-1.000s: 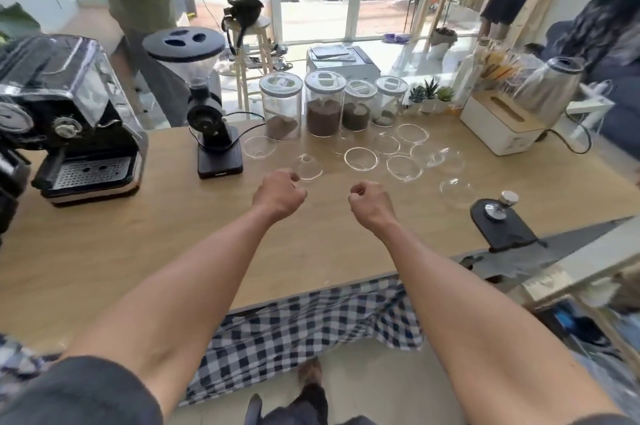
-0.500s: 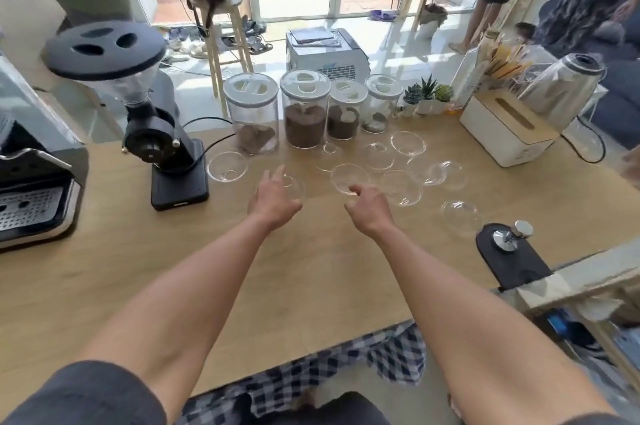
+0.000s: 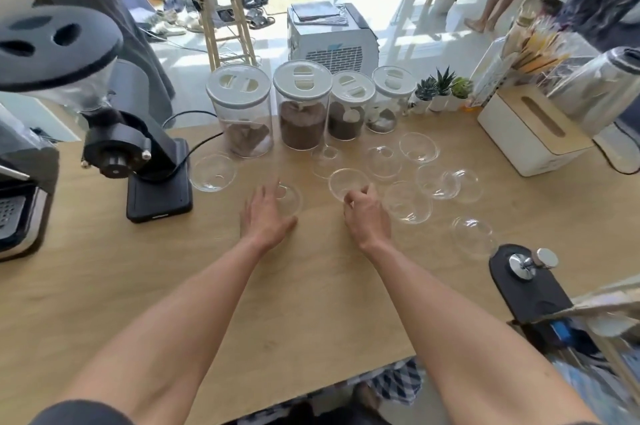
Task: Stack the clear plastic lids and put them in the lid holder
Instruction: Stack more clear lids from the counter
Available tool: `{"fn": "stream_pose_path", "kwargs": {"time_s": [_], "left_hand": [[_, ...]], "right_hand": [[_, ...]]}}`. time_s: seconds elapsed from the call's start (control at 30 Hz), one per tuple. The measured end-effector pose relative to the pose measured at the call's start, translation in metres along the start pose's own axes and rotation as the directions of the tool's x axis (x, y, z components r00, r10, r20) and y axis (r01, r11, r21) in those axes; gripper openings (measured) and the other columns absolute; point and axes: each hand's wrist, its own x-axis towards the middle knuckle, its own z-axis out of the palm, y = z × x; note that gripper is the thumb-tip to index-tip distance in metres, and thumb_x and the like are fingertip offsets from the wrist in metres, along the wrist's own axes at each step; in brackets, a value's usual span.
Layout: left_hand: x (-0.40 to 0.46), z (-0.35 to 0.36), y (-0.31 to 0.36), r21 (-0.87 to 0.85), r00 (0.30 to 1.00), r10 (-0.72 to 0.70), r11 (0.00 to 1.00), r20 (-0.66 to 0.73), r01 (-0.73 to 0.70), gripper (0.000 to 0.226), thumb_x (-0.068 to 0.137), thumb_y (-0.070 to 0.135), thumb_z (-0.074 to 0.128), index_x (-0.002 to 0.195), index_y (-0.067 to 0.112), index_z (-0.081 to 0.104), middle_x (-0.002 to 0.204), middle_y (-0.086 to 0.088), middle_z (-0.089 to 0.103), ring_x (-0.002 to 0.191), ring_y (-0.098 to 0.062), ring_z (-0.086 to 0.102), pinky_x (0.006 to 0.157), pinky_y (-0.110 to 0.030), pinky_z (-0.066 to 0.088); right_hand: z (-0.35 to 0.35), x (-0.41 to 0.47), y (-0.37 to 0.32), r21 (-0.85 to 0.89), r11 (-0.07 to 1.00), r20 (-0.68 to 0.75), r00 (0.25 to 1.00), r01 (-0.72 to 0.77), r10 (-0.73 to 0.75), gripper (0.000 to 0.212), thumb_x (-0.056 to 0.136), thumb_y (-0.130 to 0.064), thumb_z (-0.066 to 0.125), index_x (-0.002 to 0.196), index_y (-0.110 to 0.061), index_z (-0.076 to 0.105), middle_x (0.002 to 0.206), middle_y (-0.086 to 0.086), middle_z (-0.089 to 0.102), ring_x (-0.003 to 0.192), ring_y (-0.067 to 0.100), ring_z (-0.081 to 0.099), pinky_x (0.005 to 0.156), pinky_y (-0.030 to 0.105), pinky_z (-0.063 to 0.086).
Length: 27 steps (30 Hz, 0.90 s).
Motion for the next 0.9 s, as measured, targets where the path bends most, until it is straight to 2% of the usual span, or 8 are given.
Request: {"fn": "stream_pose_path", "kwargs": {"time_s": [0.13, 0.23, 0.33, 0.43, 0.5, 0.63, 0.73, 0.9], "left_hand": [[0.002, 0.000, 0.002, 0.001, 1.000, -0.003, 1.000, -0.007, 0.003, 0.097, 0.079, 0.042, 0.083, 0.160, 0.029, 0.032, 0.159, -0.009, 0.039, 0.144, -0.035, 0.039, 0.116, -0.044, 0.032], [0.003, -0.001, 0.005, -0.011, 1.000, 0.001, 1.000, -0.027, -0.001, 0.096, 0.078, 0.043, 0.083, 0.159, 0.028, 0.034, 0.154, -0.009, 0.044, 0.139, -0.034, 0.045, 0.113, -0.045, 0.037], [0.003, -0.006, 0.010, -0.036, 0.997, 0.020, 0.999, -0.080, -0.023, 0.093, 0.078, 0.046, 0.083, 0.157, 0.026, 0.037, 0.147, -0.007, 0.049, 0.135, -0.032, 0.050, 0.107, -0.045, 0.045], [0.005, -0.014, 0.012, -0.025, 0.990, 0.047, 0.998, -0.130, -0.051, 0.095, 0.077, 0.051, 0.082, 0.157, 0.028, 0.036, 0.147, -0.005, 0.050, 0.133, -0.030, 0.052, 0.101, -0.046, 0.049], [0.007, -0.018, 0.011, -0.019, 0.985, 0.072, 0.997, -0.154, -0.076, 0.096, 0.077, 0.054, 0.082, 0.157, 0.030, 0.035, 0.147, -0.003, 0.050, 0.131, -0.028, 0.054, 0.099, -0.047, 0.052], [0.012, -0.023, 0.008, -0.023, 0.975, 0.117, 0.992, -0.186, -0.123, 0.094, 0.077, 0.054, 0.082, 0.155, 0.030, 0.036, 0.146, -0.003, 0.051, 0.130, -0.025, 0.055, 0.099, -0.044, 0.051], [0.016, -0.025, 0.010, -0.037, 0.969, 0.155, 0.986, -0.194, -0.166, 0.094, 0.077, 0.054, 0.083, 0.156, 0.030, 0.037, 0.148, -0.002, 0.051, 0.133, -0.023, 0.053, 0.101, -0.043, 0.050], [0.025, -0.027, 0.024, -0.059, 0.953, 0.218, 0.970, -0.210, -0.234, 0.096, 0.077, 0.054, 0.083, 0.156, 0.027, 0.037, 0.152, -0.003, 0.052, 0.137, -0.024, 0.052, 0.105, -0.045, 0.050]], "right_hand": [[-0.005, -0.001, -0.003, 0.180, 0.971, -0.206, 0.972, 0.154, -0.116, 0.018, 0.103, -0.023, 0.055, 0.101, -0.010, 0.067, 0.107, 0.008, 0.053, 0.083, 0.032, 0.062, 0.074, 0.043, 0.052], [-0.016, 0.010, -0.014, 0.432, 0.890, -0.239, 0.970, 0.145, -0.042, 0.017, 0.106, -0.019, 0.048, 0.102, -0.013, 0.063, 0.102, 0.004, 0.059, 0.087, 0.024, 0.061, 0.080, 0.037, 0.050], [-0.023, 0.037, -0.029, 0.694, 0.720, -0.129, 0.980, -0.018, 0.149, 0.017, 0.103, -0.022, 0.044, 0.106, -0.022, 0.061, 0.086, 0.001, 0.066, 0.076, 0.021, 0.066, 0.071, 0.042, 0.056], [-0.019, 0.061, -0.041, 0.854, 0.479, 0.077, 0.960, -0.203, 0.269, 0.019, 0.107, -0.011, 0.040, 0.117, -0.011, 0.055, 0.072, 0.002, 0.057, 0.057, 0.013, 0.056, 0.049, 0.029, 0.047], [-0.013, 0.070, -0.044, 0.879, 0.380, 0.177, 0.936, -0.289, 0.304, 0.019, 0.108, -0.006, 0.038, 0.120, -0.008, 0.053, 0.070, 0.003, 0.055, 0.054, 0.012, 0.052, 0.044, 0.023, 0.041], [0.007, 0.082, -0.042, 0.862, 0.310, 0.264, 0.877, -0.400, 0.401, 0.024, 0.108, -0.003, 0.038, 0.124, -0.006, 0.055, 0.060, 0.001, 0.054, 0.047, 0.011, 0.049, 0.043, 0.024, 0.039], [0.017, 0.084, -0.041, 0.816, 0.346, 0.267, 0.833, -0.464, 0.485, 0.032, 0.102, -0.001, 0.036, 0.129, 0.002, 0.054, 0.061, 0.008, 0.065, 0.035, 0.013, 0.056, 0.044, 0.025, 0.046], [0.015, 0.068, -0.036, 0.756, 0.417, 0.237, 0.805, -0.505, 0.544, 0.016, 0.100, -0.001, 0.041, 0.114, -0.001, 0.048, 0.074, 0.020, 0.077, 0.042, 0.018, 0.070, 0.044, 0.024, 0.054]]}}
